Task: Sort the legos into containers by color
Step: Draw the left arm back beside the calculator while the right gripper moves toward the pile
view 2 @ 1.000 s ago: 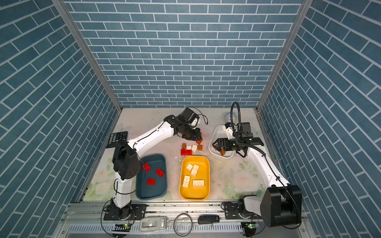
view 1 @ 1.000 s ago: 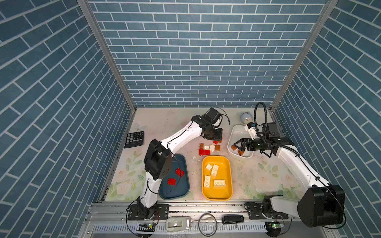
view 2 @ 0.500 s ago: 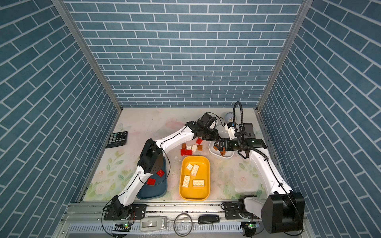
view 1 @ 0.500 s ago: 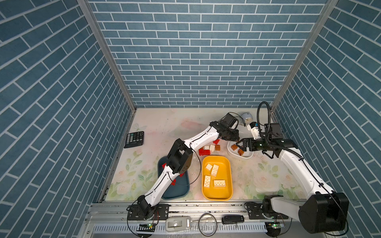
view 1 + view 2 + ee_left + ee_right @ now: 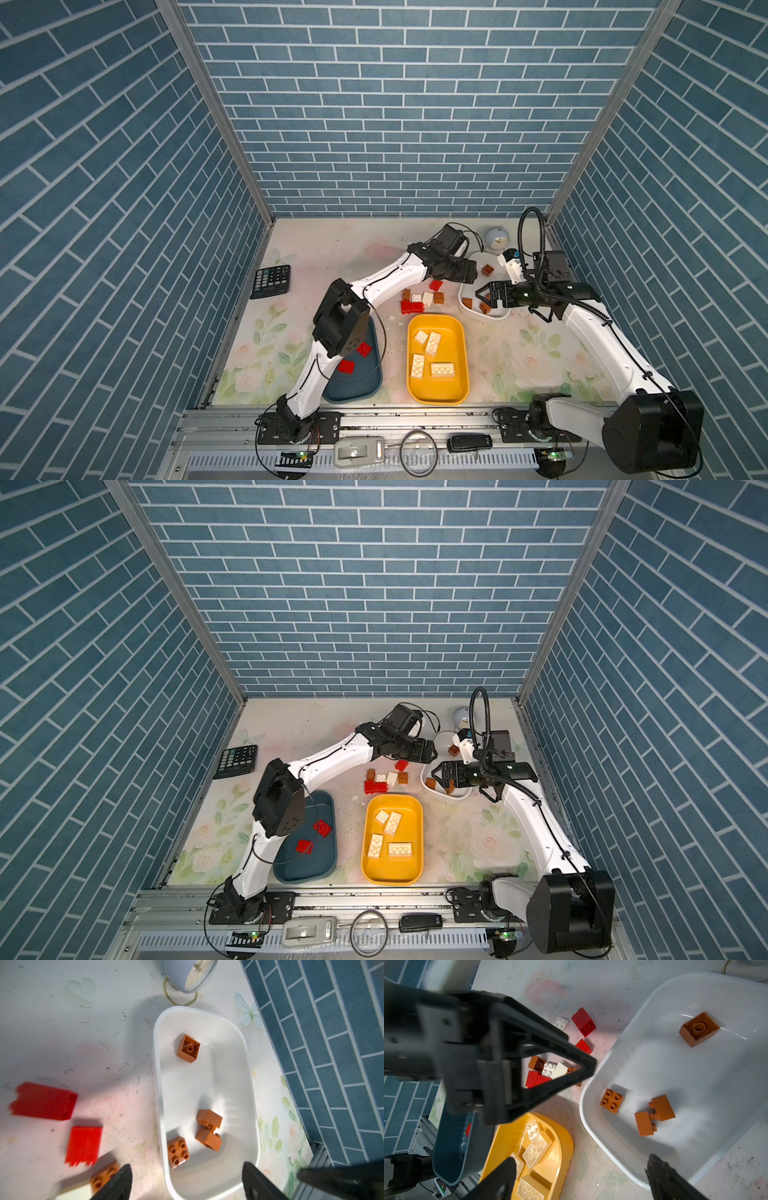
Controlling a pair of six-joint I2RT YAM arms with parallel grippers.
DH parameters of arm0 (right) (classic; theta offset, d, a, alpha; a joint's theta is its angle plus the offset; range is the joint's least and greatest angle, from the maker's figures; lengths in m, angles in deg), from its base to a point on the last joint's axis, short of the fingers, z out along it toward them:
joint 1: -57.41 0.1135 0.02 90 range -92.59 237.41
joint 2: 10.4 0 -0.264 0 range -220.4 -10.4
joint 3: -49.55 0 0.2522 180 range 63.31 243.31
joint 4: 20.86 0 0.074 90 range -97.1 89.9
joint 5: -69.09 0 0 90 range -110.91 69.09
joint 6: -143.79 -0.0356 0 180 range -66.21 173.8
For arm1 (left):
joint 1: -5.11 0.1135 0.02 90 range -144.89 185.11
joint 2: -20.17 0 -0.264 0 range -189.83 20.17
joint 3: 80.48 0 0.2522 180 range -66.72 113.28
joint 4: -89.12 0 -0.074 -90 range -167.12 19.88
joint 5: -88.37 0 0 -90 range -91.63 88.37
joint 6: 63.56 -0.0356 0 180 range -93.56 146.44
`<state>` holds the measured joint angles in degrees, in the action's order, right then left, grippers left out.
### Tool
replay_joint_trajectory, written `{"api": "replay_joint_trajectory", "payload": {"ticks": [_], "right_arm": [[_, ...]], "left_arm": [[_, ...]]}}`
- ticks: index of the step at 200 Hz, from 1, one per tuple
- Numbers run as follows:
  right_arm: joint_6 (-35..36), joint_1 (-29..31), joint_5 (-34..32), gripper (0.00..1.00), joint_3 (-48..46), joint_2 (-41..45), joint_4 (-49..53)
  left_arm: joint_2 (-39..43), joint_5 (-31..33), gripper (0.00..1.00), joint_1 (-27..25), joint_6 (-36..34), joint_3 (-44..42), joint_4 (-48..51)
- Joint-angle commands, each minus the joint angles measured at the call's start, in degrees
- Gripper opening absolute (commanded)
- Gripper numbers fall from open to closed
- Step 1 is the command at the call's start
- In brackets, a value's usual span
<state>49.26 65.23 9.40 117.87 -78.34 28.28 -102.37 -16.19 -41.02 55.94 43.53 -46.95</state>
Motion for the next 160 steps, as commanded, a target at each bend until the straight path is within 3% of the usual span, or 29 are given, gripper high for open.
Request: {"api": "replay_joint_trajectory", "payload": {"ticks": [1, 48, 88, 107, 160], "right_arm": [[-0.21, -0.12, 2.02, 0.98, 1.40, -1.42, 0.70], [-0.44, 1.21, 2.91, 0.97, 4.30, -4.62, -0.08], [-0.51, 4.38, -0.39, 0.95, 7.44, -8.76, -0.48], [-0.33, 6.16, -2.52, 0.91, 10.52, -12.28, 0.25], [0.46, 11.00, -7.96, 0.92, 20.45, -23.90, -1.78]], "left_arm": [[8.80, -0.38, 0.86, 2.77, -2.61, -7.52, 1.13], [24.79, -6.45, 0.92, 8.61, -2.92, -23.90, -0.29], [33.53, -13.43, 0.93, 15.15, -3.34, -35.14, -4.66], [36.03, -15.48, 0.93, 17.52, -4.96, -37.38, -5.08], [38.49, -17.59, 0.93, 21.58, -5.72, -40.48, -5.23]]}}
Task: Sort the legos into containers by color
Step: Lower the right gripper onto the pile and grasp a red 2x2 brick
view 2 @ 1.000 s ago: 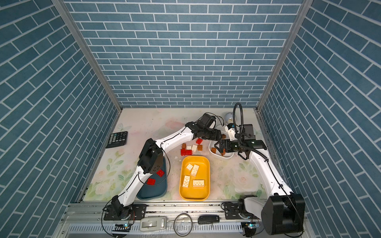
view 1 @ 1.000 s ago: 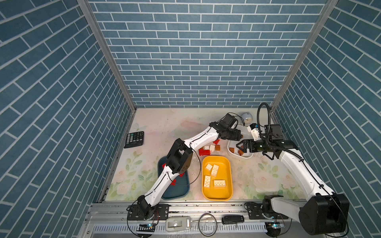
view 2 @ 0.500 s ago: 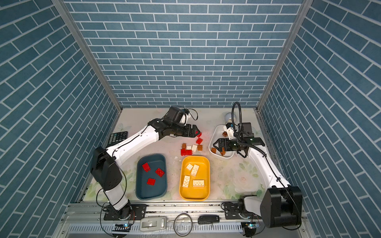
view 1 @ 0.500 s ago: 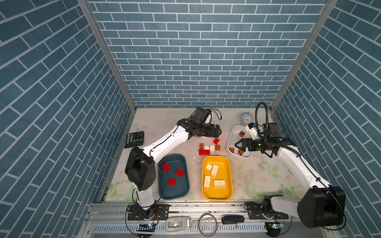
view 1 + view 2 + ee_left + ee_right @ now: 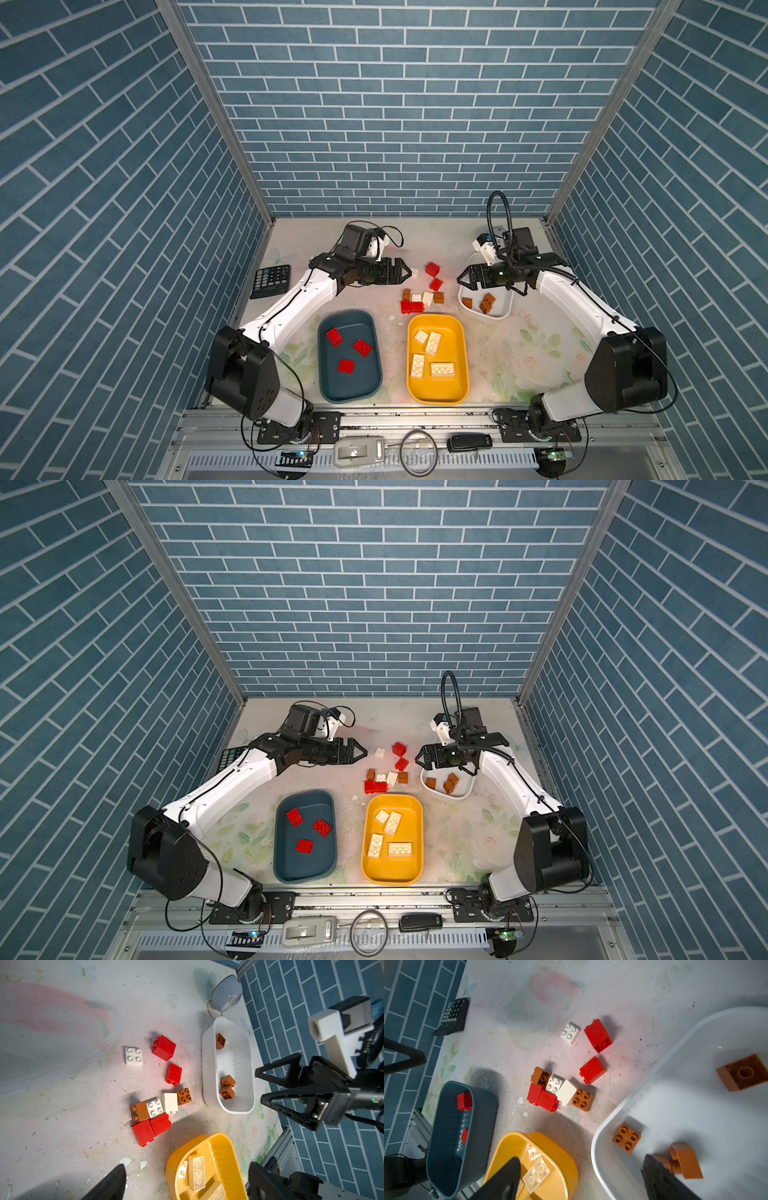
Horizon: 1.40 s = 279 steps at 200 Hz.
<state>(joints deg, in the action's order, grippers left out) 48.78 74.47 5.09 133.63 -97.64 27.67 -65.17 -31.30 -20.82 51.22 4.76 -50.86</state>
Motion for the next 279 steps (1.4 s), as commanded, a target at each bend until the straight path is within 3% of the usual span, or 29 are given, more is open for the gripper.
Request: {"api": "replay_joint_trajectory", "payload": {"ticks": [1, 73, 129, 204, 260, 279], "right_arm": [[1.00, 1.84, -3.66, 0.92, 4.89, -4.82, -1.22], [6.40, 6.77, -10.97, 0.87, 18.94, -22.72, -2.89], [11.46, 8.87, -14.25, 0.72, 27.24, -33.72, -2.15], [15.40, 9.79, -15.27, 0.59, 34.91, -43.64, -0.30], [17.66, 10.50, -16.39, 0.27, 37.96, -46.27, 2.24], [17.93, 10.51, -16.64, 0.22, 38.09, -44.76, 2.59]], "left_arm": [[1.35, -2.49, 0.93, 1.44, -1.02, -1.75, -1.31], [3.29, -4.77, 0.93, 3.78, 0.09, -4.90, -4.18], [3.69, -5.31, 0.93, 4.80, 0.89, -6.27, -4.86], [3.85, -5.60, 0.93, 5.80, 1.24, -6.09, -4.38], [4.47, -5.55, 0.93, 6.42, 0.90, -6.64, -3.78], [4.50, -5.49, 0.93, 6.77, 0.77, -6.62, -3.50]]}}
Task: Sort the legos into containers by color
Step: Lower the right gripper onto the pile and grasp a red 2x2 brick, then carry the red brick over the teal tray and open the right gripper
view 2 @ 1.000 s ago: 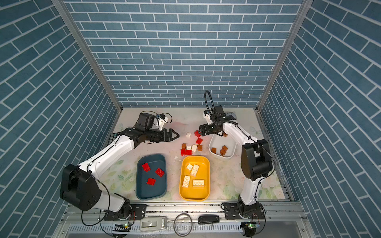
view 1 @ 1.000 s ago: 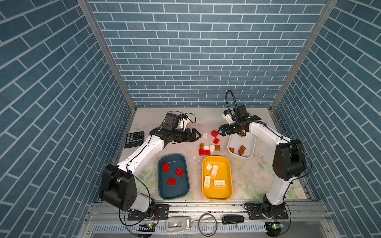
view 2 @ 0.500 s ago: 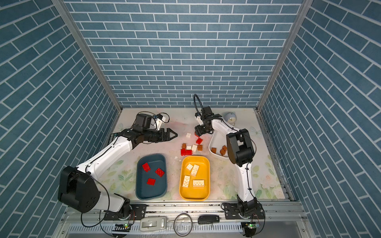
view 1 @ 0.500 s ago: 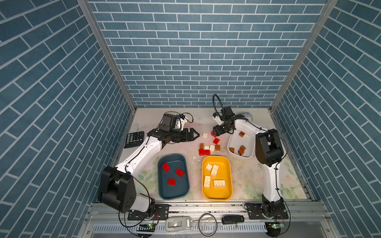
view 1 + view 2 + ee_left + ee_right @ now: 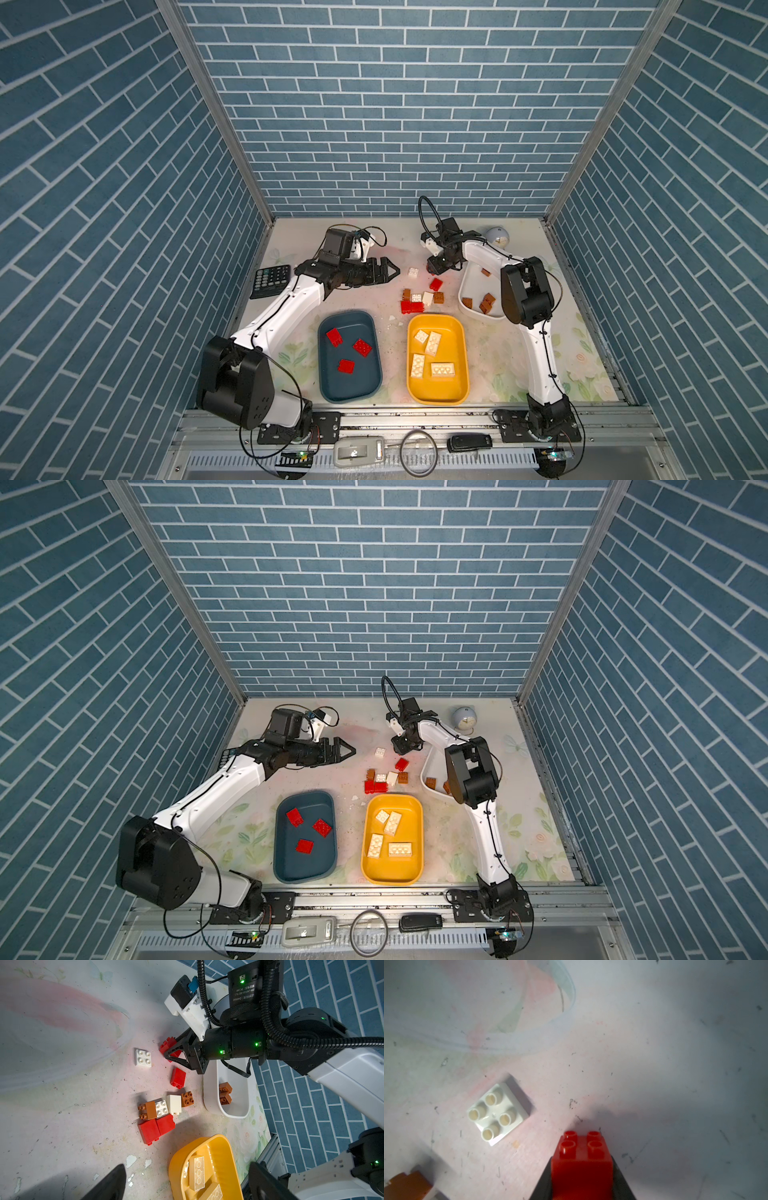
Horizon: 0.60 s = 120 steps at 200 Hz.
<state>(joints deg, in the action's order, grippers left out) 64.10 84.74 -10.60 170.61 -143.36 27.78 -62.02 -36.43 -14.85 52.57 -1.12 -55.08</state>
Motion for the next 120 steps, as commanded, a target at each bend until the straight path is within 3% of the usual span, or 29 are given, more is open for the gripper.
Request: {"api": "replay_joint_trajectory", "payload": {"ticks": [1, 38, 67, 120], "right_arm": [[2.61, 0.25, -0.92, 0.22, 1.13, 1.09, 2.43], [0.86, 0.78, 4.30, 0.19, -3.24, 8.85, 0.84], [-1.55, 2.93, 10.00, 0.19, -12.65, 18.21, -4.02], [-5.62, 12.18, 15.00, 0.19, -29.13, 32.08, -15.36]], "left_arm": [[1.34, -0.35, 0.93, 0.85, -0.57, -0.74, 0.76], [0.99, -0.35, 0.93, 2.07, -1.43, -0.57, 1.68], [0.45, 0.46, 0.93, 3.97, -2.26, -0.46, 2.76], [-2.29, 2.06, 0.93, 9.18, -0.37, -0.92, 1.51]]}}
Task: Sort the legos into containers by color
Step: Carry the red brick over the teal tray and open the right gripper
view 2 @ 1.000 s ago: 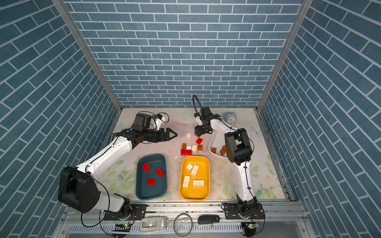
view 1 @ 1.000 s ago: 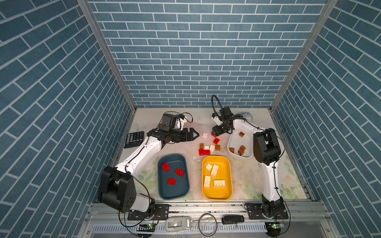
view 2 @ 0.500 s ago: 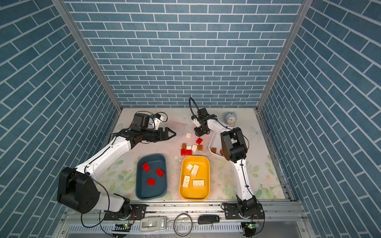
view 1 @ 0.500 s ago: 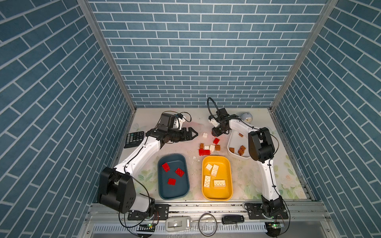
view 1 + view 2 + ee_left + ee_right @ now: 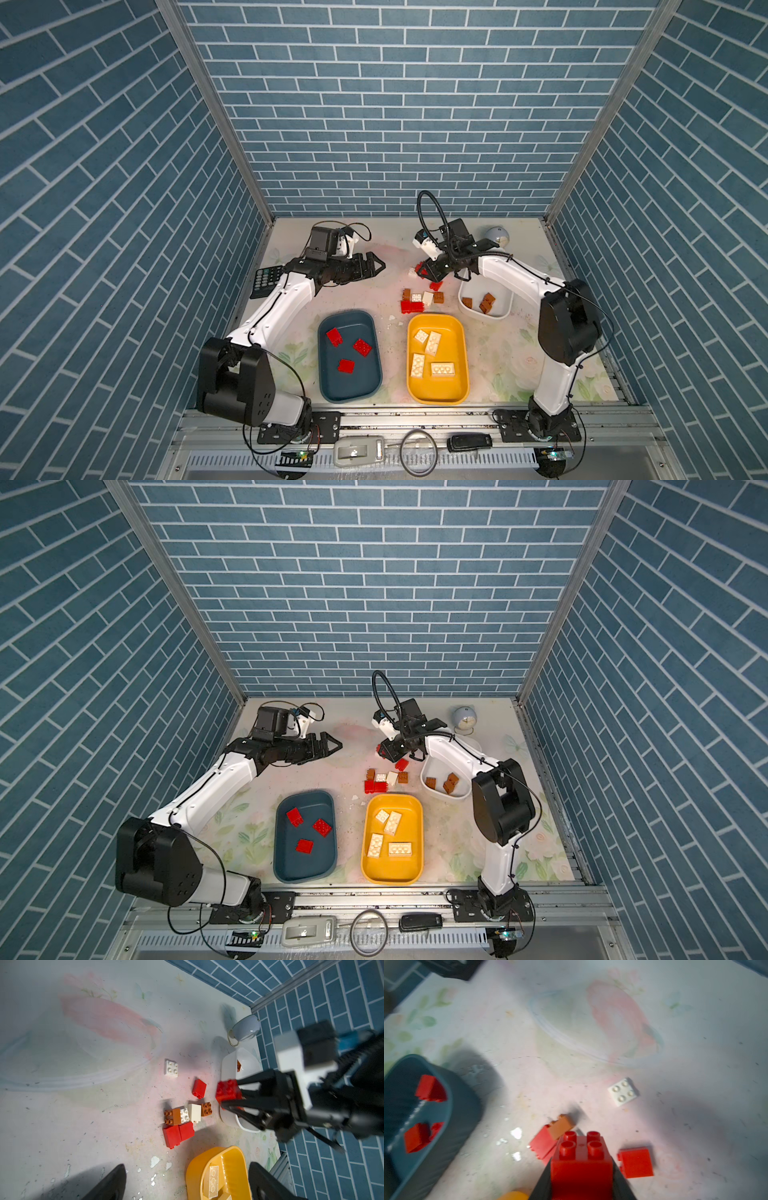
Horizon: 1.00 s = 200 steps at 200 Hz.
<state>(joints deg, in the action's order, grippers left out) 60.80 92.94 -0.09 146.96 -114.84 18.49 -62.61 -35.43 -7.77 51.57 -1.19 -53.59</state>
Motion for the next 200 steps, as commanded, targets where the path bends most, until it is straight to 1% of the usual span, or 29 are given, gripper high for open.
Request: {"api": "replay_joint_trajectory", "payload": {"ticks": [1, 19, 38, 71, 85, 105, 154, 176, 200], "right_arm": [[-2.38, 4.22, 4.49, 0.19, -5.72, 3.73, -6.29], [-2.83, 8.26, 4.93, 0.19, -8.50, 5.75, -9.75], [-3.36, 12.36, 5.22, 0.19, -10.79, 5.96, -14.69], [-3.40, 18.13, 6.54, 0.19, -11.12, 2.77, -20.43], [-2.83, 20.33, 7.04, 0.19, -10.36, 1.01, -21.38], [-1.20, 22.98, 5.98, 0.19, -8.32, -1.70, -20.71], [0.87, 23.89, 0.77, 0.20, -5.01, -6.73, -20.05], [1.25, 24.19, 0.82, 0.23, -4.07, -8.24, -20.10], [1.17, 24.17, -0.76, 0.28, -3.93, -8.84, -19.83]], "left_arm": [[-1.78, 1.08, 0.93, 2.17, 0.76, -0.85, -0.02], [-2.68, 2.03, 0.93, 2.98, 1.69, -0.76, -0.87], [-3.67, 3.17, 0.93, 3.39, 3.45, -0.76, -2.17], [-5.09, 3.82, 0.93, 3.48, 4.79, 0.17, -3.00], [-5.34, 4.43, 0.93, 3.56, 4.79, 0.79, -2.72], [-5.54, 4.38, 0.93, 3.57, 5.07, 1.33, -2.70], [-5.89, 4.58, 0.93, 3.57, 5.02, 0.68, -2.60], [-5.85, 4.79, 0.93, 3.57, 4.95, 0.56, -2.52], [-5.82, 4.80, 0.93, 3.57, 4.59, 0.51, -2.12]]}}
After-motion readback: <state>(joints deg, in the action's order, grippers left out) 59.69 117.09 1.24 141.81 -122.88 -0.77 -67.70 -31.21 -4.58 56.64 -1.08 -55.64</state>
